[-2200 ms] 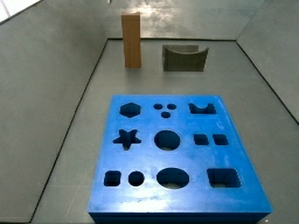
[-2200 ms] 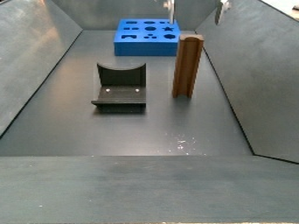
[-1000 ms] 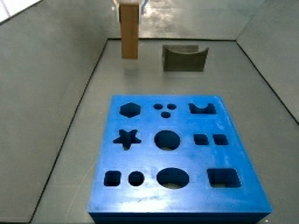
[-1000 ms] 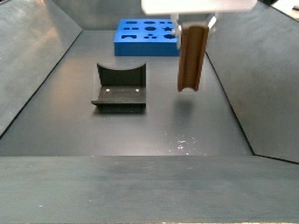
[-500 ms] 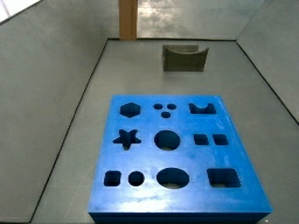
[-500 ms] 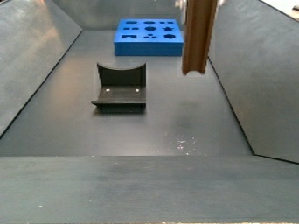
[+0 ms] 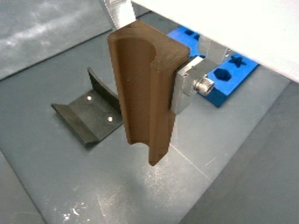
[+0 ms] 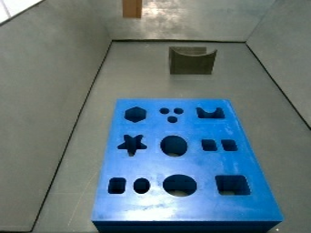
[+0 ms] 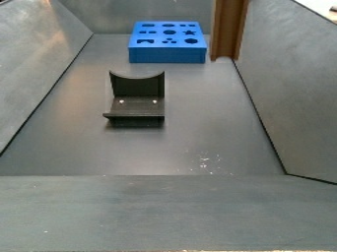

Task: Pick up the arch object. Move up. Place the arch object on the fixture. Regrasp the arch object. Rotate the arch object. Move to above the board. Insert the arch object.
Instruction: Move to above the board.

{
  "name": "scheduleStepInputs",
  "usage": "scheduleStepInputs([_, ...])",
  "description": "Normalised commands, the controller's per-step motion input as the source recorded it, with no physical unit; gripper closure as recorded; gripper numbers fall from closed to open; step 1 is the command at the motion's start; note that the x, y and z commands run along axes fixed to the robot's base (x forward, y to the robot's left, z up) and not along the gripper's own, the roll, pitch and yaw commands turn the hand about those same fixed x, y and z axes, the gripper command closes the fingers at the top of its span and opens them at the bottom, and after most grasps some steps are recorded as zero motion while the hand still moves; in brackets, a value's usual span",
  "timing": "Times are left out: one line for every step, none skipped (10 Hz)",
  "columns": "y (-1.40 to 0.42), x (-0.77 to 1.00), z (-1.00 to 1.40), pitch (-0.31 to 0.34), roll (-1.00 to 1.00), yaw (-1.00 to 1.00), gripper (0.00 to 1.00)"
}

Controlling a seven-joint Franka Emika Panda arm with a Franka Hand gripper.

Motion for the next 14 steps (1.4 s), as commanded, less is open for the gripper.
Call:
scheduleStepInputs([0.05,0.01,0.68,0.082,0.01,-0.03,1.0])
scheduleStepInputs([0.04,0.01,0.51,0.082,0.01,-0.03,1.0])
scheduleStepInputs([0.03,0.01,0.29,0.083,0.02,-0.03,1.0])
scheduleStepInputs([-1.0,0.19,0.13,-0.039,0.09,-0.21,1.0])
scheduleStepInputs([-1.0,0.19,0.11,-0.043,0.09,-0.19,1.0])
scheduleStepInputs([-1.0,0.2,0.12,-0.03,0.06,-0.07,1.0])
scheduleStepInputs([-1.0,0.2,0.12,-0.012,0.01,-0.04,1.0])
scheduleStepInputs([-1.0,0.21,0.12,0.018,0.01,-0.01,1.0])
scheduleStepInputs([-1.0,0.21,0.12,0.031,0.01,0.0,1.0])
scheduleStepInputs([-1.0,0.23,0.12,0.063,-0.01,0.0,1.0])
scheduleStepInputs([-1.0,0.24,0.12,0.087,0.01,0.0,1.0])
scheduleStepInputs([-1.0,0.25,0.13,0.109,0.0,0.01,1.0])
scheduleStepInputs([-1.0,0.27,0.14,0.129,0.0,0.01,1.0])
scheduleStepInputs([-1.0,0.29,0.15,0.14,0.0,0.01,1.0])
